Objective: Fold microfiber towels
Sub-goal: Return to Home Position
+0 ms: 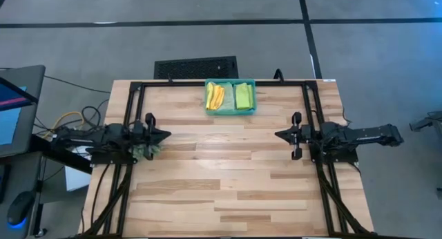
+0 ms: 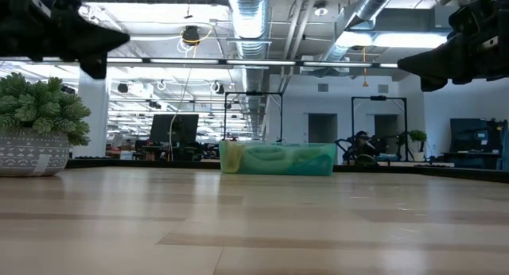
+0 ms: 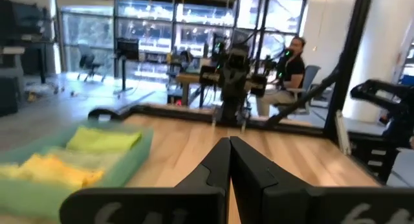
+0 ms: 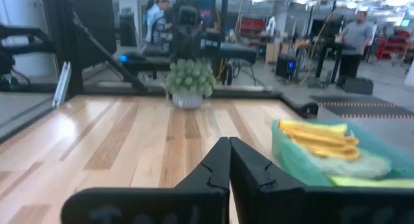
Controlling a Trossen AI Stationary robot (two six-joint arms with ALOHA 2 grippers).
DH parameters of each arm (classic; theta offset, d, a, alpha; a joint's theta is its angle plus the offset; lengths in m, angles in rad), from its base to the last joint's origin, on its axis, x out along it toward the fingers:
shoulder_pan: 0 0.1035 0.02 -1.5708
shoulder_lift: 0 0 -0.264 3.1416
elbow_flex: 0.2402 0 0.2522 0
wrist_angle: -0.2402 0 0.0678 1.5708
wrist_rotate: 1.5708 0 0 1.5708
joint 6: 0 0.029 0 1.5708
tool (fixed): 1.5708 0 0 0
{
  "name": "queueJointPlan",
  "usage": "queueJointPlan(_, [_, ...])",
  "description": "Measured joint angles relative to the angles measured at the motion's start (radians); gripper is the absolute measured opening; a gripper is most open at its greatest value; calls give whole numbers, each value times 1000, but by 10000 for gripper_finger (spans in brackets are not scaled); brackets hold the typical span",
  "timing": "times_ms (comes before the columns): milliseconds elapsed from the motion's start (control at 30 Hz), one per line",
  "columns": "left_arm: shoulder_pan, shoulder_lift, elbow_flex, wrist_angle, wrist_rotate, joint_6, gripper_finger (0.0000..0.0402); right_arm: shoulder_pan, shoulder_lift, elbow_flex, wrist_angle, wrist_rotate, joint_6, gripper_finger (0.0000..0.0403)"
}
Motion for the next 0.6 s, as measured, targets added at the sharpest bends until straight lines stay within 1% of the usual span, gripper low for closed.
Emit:
queueJointPlan(67, [0, -8, -24, -12, -5, -5, 0, -4, -3, 0, -4, -1, 1, 26])
queueJointPlan(267, [0, -8, -24, -25, -16, -4, 0, -7, 10, 0, -3, -3, 2, 23])
queueJointPlan(433, [0, -2, -24, -35, -8, 1, 0, -7, 17, 0, -5, -3, -5, 30])
queueJointPlan(600, [0, -1, -24, -34, -7, -66, 0, -7, 17, 0, -5, -4, -7, 33])
